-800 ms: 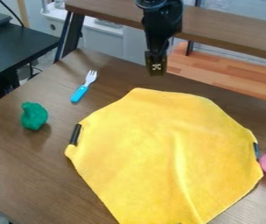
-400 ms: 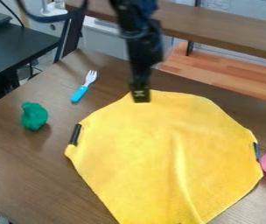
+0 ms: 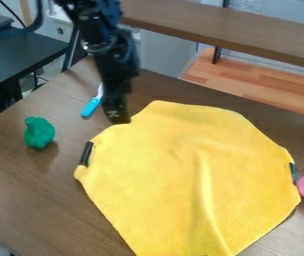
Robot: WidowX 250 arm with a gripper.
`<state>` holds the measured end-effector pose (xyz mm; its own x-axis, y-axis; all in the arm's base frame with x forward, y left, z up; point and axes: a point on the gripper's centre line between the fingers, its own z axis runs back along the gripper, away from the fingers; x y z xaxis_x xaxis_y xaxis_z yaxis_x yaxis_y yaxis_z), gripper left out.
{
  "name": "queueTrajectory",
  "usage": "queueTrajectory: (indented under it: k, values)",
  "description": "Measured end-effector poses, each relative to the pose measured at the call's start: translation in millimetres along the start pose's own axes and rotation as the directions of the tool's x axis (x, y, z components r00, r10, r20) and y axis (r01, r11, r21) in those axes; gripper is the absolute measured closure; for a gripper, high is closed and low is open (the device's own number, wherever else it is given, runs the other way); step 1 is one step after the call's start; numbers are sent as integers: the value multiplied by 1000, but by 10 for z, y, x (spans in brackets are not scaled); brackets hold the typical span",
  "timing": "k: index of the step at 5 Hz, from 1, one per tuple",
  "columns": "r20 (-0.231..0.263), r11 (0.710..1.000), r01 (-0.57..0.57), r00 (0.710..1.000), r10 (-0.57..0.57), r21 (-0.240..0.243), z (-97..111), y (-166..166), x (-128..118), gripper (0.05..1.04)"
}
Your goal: Put the green broccoli on the left edge of the cloth
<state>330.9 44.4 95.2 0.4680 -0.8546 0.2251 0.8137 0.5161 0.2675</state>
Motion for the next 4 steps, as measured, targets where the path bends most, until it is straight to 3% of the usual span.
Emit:
queueTrajectory:
  k: [1, 3, 4]
  values:
    - [1, 1000, -16, 1000, 16, -5, -21, 9, -215, 83]
    - [-63, 998, -60, 996, 62, 37, -136, 150, -676, 83]
    - [-94, 989, -141, 985, 144, 38, -156, 249, -1027, 83]
